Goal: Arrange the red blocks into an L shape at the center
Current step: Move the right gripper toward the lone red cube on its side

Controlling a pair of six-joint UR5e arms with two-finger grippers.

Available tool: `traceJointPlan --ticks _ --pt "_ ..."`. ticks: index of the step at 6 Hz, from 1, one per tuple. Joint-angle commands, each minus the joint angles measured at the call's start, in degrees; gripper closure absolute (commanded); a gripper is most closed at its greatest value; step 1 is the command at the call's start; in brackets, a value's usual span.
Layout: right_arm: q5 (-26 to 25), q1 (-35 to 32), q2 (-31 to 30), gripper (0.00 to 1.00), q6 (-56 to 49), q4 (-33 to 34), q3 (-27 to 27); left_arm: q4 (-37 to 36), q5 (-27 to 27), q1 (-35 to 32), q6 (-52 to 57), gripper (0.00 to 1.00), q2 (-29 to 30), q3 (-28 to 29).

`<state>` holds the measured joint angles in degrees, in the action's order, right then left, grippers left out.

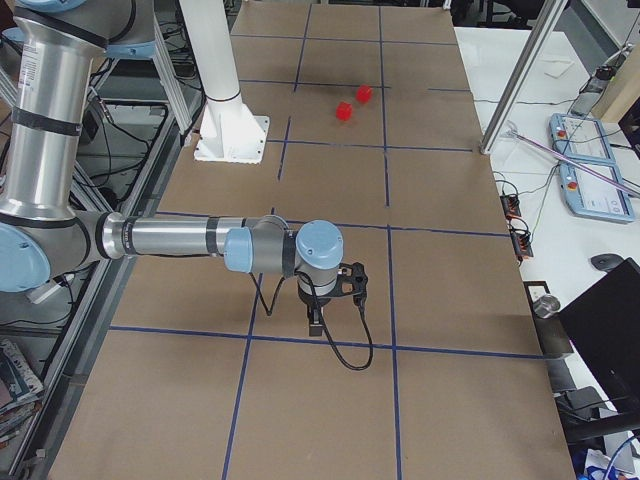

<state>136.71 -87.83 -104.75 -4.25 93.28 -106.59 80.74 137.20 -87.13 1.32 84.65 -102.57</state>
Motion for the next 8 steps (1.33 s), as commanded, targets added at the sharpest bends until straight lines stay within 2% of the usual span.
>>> traceJointPlan --ticks 1,7,8 --pt "0.6 -0.1 -2.0 0.00 0.1 -0.7 0.1 0.1 -0.2 -0.4 -0.3 0.00 0.3 -0.1" --pt "3.6 0.2 -2.2 0.00 0.5 -0.9 -1.2 0.6 0.5 -0.8 -0.4 0.00 -2.5 -2.6" --pt "4.4 1.2 -2.2 0.00 0.7 -7.0 -1.2 0.7 0.6 -0.7 -0.4 0.00 -3.2 -3.8"
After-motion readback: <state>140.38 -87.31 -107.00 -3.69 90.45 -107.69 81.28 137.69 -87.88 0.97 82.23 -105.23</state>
